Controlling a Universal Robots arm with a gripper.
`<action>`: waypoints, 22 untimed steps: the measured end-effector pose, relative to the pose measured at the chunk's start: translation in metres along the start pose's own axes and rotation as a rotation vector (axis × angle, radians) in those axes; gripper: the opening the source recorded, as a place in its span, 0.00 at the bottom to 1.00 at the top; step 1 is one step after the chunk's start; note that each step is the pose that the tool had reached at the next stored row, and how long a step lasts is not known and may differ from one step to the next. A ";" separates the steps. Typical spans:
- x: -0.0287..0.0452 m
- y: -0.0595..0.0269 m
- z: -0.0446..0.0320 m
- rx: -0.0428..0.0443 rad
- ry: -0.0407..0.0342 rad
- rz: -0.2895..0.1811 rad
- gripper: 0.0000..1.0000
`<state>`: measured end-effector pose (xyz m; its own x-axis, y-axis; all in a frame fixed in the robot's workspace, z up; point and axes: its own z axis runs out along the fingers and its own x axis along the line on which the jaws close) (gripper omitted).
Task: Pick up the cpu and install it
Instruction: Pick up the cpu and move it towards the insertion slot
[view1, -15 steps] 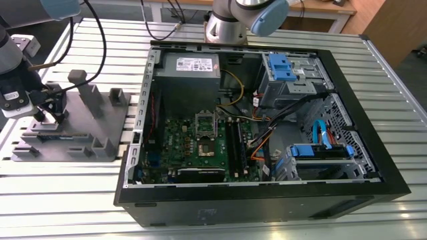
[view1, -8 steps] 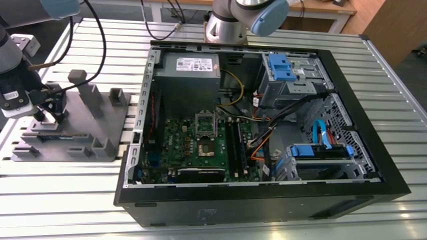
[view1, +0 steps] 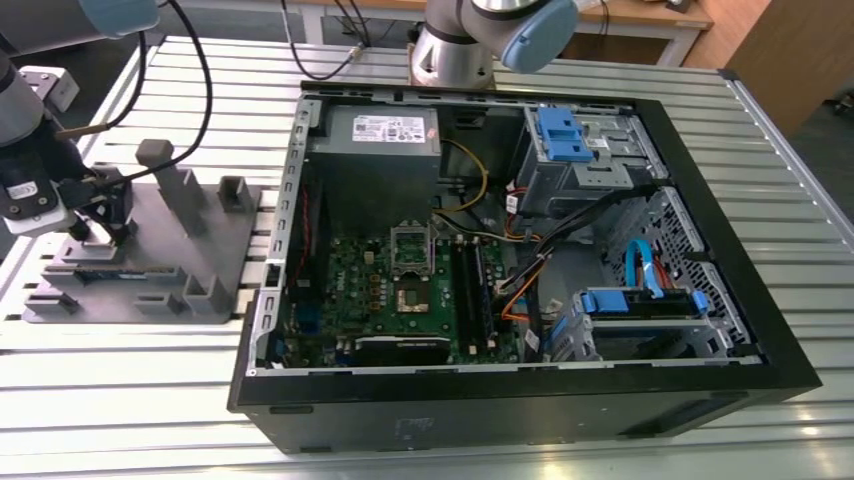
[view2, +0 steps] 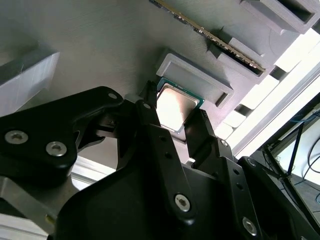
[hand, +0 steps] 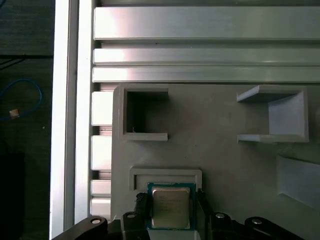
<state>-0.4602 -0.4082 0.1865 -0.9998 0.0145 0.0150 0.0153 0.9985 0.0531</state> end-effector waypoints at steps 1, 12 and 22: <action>0.0002 -0.0001 0.0000 0.0000 0.0000 0.000 0.47; 0.0041 -0.0001 0.0003 0.0039 -0.0004 0.000 0.47; 0.0041 -0.0002 0.0008 0.0060 -0.0004 0.000 0.47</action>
<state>-0.4643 -0.4083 0.1857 -0.9998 0.0143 0.0146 0.0150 0.9988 0.0471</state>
